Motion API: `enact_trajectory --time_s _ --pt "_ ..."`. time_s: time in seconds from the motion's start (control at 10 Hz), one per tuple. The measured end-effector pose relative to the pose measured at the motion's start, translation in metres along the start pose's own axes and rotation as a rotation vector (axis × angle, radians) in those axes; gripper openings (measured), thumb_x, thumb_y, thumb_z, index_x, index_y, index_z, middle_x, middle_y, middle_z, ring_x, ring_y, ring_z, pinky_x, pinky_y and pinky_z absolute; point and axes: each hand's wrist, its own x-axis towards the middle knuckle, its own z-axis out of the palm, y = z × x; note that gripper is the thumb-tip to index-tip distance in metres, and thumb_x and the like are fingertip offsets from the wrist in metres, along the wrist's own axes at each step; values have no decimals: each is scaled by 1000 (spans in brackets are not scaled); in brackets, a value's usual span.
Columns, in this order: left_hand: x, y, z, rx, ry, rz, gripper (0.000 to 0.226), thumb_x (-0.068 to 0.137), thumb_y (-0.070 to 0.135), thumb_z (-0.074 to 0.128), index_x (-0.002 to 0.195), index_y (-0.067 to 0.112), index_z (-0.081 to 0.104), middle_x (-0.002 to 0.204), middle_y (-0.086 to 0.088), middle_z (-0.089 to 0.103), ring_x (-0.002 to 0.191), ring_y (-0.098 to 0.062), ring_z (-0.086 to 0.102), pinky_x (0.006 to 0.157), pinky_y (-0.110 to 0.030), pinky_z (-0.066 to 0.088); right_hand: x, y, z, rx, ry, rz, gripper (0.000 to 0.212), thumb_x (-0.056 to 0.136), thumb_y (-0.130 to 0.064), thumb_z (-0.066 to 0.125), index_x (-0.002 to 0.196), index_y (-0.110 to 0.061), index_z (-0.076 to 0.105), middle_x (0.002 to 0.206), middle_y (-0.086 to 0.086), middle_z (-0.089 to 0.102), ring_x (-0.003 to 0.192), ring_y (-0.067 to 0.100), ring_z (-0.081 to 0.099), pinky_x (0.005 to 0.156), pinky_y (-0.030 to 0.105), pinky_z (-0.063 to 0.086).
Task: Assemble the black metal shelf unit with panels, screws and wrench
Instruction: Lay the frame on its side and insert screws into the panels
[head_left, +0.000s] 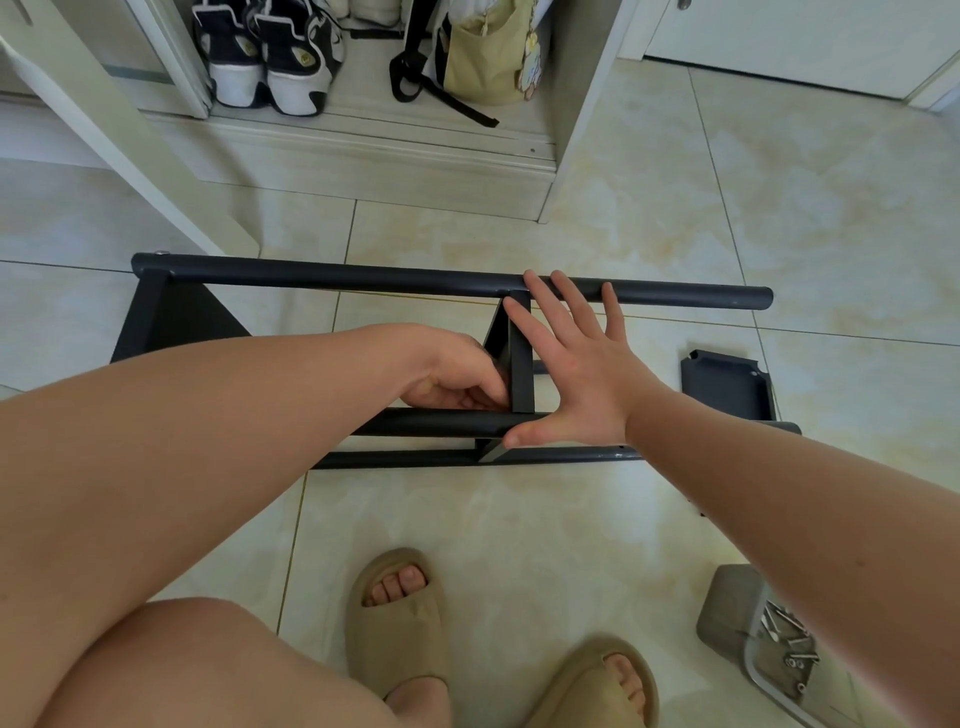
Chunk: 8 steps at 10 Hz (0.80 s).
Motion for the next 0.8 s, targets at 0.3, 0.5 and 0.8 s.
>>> enact_trajectory --time_s 0.3,0.5,0.8 --pt "1 -9 -2 -3 -92 4 24 96 7 54 116 5 68 116 -14 70 111 -27 65 110 -39 45 0 0 0 7 1 3 136 55 -104 31 160 -29 -13 167 1 -24 153 27 -23 118 64 -15" --pt "4 -10 -2 58 -87 -17 30 95 16 58 121 4 67 98 -8 71 96 -22 63 98 -35 49 0 0 0 2 -1 4 137 54 -104 30 160 -28 -13 166 1 -25 153 27 -24 118 63 -16" --pt "4 -9 -1 -3 -115 81 15 94 0 54 98 7 67 92 -7 72 91 -21 67 92 -31 52 0 0 0 6 5 1 137 54 -104 28 161 -27 -10 167 2 -23 153 28 -22 118 64 -14"
